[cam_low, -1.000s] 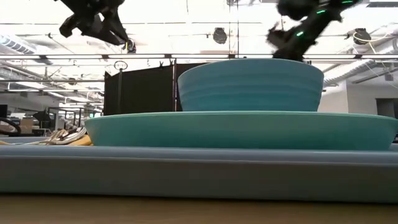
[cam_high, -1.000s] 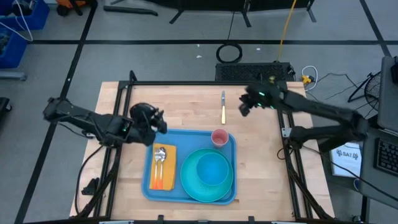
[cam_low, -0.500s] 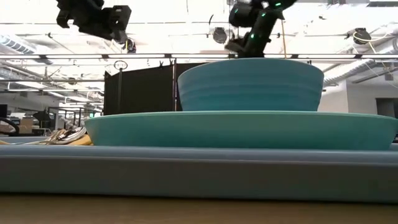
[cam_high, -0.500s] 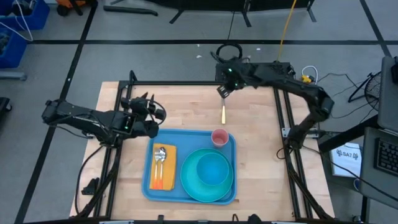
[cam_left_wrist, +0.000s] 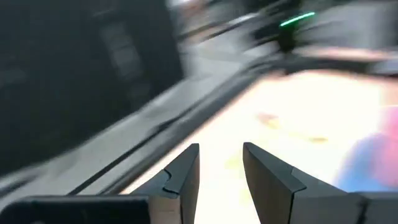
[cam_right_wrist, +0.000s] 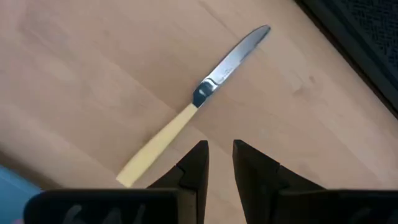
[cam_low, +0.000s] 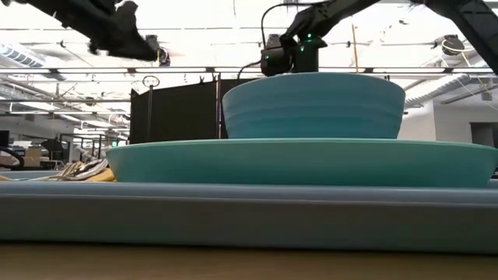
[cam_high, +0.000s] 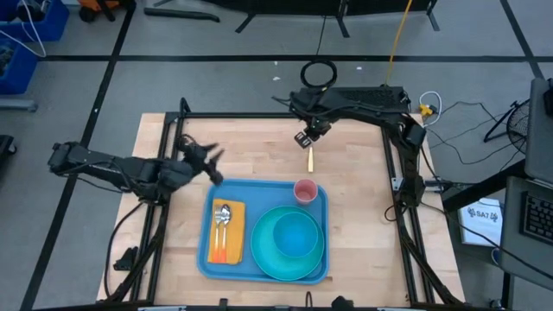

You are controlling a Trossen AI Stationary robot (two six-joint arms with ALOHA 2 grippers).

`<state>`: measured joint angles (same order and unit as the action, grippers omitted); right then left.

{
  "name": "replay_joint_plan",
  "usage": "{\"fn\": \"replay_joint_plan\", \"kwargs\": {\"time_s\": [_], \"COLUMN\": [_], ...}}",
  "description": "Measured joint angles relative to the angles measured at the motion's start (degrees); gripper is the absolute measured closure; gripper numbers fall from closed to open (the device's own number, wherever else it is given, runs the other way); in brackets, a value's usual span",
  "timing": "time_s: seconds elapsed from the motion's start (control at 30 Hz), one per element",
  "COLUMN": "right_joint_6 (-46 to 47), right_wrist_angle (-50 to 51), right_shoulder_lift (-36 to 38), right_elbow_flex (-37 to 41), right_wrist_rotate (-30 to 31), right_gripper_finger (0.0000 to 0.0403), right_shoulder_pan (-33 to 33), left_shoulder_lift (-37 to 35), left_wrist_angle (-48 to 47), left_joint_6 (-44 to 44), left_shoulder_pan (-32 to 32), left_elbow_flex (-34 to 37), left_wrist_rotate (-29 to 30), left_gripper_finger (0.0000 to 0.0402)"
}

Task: Set up tray
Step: Put the yellow knife on the yellow napkin to the right of the orange spoon

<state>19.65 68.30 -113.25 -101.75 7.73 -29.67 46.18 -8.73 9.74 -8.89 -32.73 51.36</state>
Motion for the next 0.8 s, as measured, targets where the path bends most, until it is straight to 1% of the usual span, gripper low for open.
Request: {"fn": "replay_joint_plan", "kwargs": {"time_s": [0.07,0.1,0.17,0.2,0.33,0.4,0.47,0.53,0.7,0.8], "right_joint_6": [0.93,1.61,3.92,5.56,10.66,13.04,15.14,17.17,20.99,23.11], "right_wrist_angle": [-2.55,-4.34,-7.32,-7.94,-8.37,-7.67,-7.49,-7.74,-9.24,-9.84], "right_shoulder_lift": [-0.52,-0.51,-0.31,-0.25,-0.36,-0.38,-0.37,-0.29,-0.33,-0.31], "right_elbow_flex": [0.43,0.87,1.43,1.69,4.95,6.49,7.50,8.60,10.30,12.07], "right_wrist_rotate": [2.00,2.94,3.44,2.84,-3.36,-6.56,-8.94,-9.40,-10.98,-10.92], "right_gripper_finger": [0.0339,0.0339,0.0339,0.0339,0.0331,0.0319,0.0301,0.0281,0.0223,0.0193], "right_shoulder_pan": [0.54,0.89,1.41,1.61,1.68,1.65,1.75,2.29,2.77,2.67], "left_shoulder_lift": [-3.14,-4.51,-7.10,-8.26,-10.59,-10.67,-10.67,-10.57,-10.61,-10.61], "left_wrist_angle": [9.53,12.88,17.16,17.55,21.81,25.11,26.20,26.51,26.55,26.55], "left_joint_6": [-7.34,-9.45,-11.80,-12.22,-9.90,-8.96,-8.84,-9.16,-8.48,-8.09], "left_shoulder_pan": [2.07,3.11,5.20,6.28,10.60,12.16,13.33,14.12,14.94,14.94], "left_elbow_flex": [3.88,5.75,8.82,10.41,15.89,17.54,18.72,19.11,19.83,19.99], "left_wrist_rotate": [-11.73,-16.32,-23.50,-25.32,-29.56,-32.88,-34.91,-36.32,-36.41,-36.40], "left_gripper_finger": [0.0273,0.0273,0.0273,0.0273,0.0273,0.0273,0.0273,0.0273,0.0273,0.0273]}}
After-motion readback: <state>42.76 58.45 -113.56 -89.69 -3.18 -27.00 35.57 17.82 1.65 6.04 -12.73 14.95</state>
